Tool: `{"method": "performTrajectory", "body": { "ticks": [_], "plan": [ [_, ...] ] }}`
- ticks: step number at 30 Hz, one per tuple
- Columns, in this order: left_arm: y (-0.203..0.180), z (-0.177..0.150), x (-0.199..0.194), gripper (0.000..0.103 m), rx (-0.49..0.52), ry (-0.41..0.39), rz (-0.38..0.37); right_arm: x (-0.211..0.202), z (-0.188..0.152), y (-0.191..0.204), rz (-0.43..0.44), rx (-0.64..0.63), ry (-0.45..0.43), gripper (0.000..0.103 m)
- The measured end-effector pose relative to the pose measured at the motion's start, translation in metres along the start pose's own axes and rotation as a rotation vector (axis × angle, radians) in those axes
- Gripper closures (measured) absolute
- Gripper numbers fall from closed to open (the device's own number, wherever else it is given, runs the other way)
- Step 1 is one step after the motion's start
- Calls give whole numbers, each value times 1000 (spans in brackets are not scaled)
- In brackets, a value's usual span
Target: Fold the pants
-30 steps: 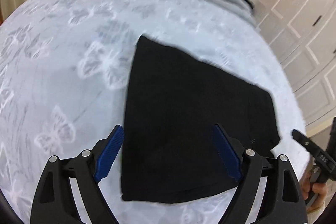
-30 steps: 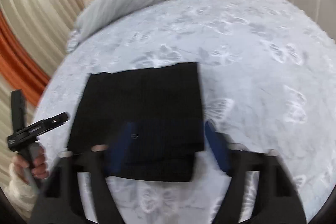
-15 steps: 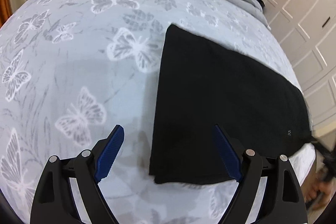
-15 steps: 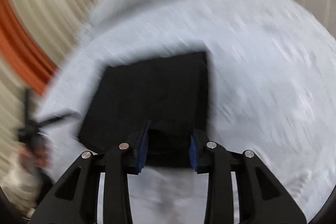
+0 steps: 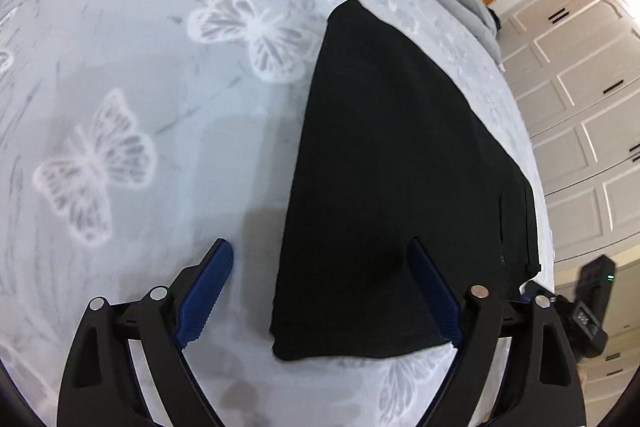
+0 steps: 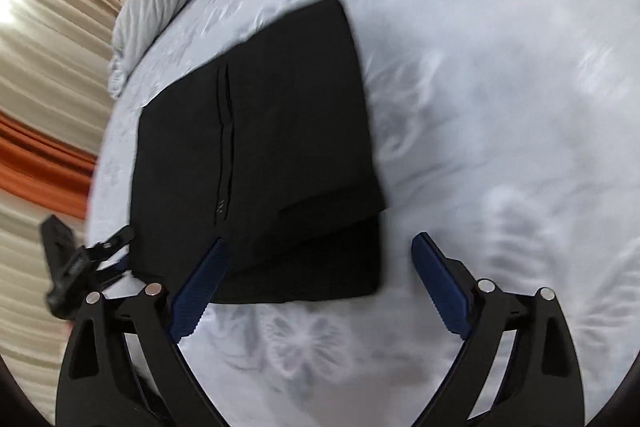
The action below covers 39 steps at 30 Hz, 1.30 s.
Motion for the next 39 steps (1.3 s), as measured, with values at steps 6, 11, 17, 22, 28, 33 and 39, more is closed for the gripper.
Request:
{"method": "performTrajectory", "body": {
  "ticks": [6, 11, 17, 22, 28, 33, 39],
  "plan": [
    [-8, 8, 14, 87, -58, 37, -103, 16, 19, 14, 66, -50, -55, 75],
    [-24, 12, -35, 94, 0, 11, -140, -31, 7, 88, 142, -173, -95, 88],
    [12, -48, -80, 90, 25, 84, -169, -39, -81, 55, 121, -84, 54, 79],
    [35, -80, -47, 69, -5, 112, -37, -34, -97, 25, 68, 13, 42, 49],
    [4, -74, -67, 40, 135, -23, 78, -45, -95, 12, 90, 77, -20, 29],
    [-10, -81, -67, 40, 283, -107, 247, -27, -96, 27, 20, -8, 3, 29],
    [-3, -82, -63, 40, 310, -108, 303, -22, -98, 35, -19, -52, 15, 27]
  ]
}}
Point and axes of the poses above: each gripper's, at about its wrist camera, not at the fingertips, and x roughly the way its jaws point, y to its left, z to its top, the point moved 9 cm from there along x, roughly the way its jaws point, and after that the axes turned 12 degrees about z, right-handed, at the moved point
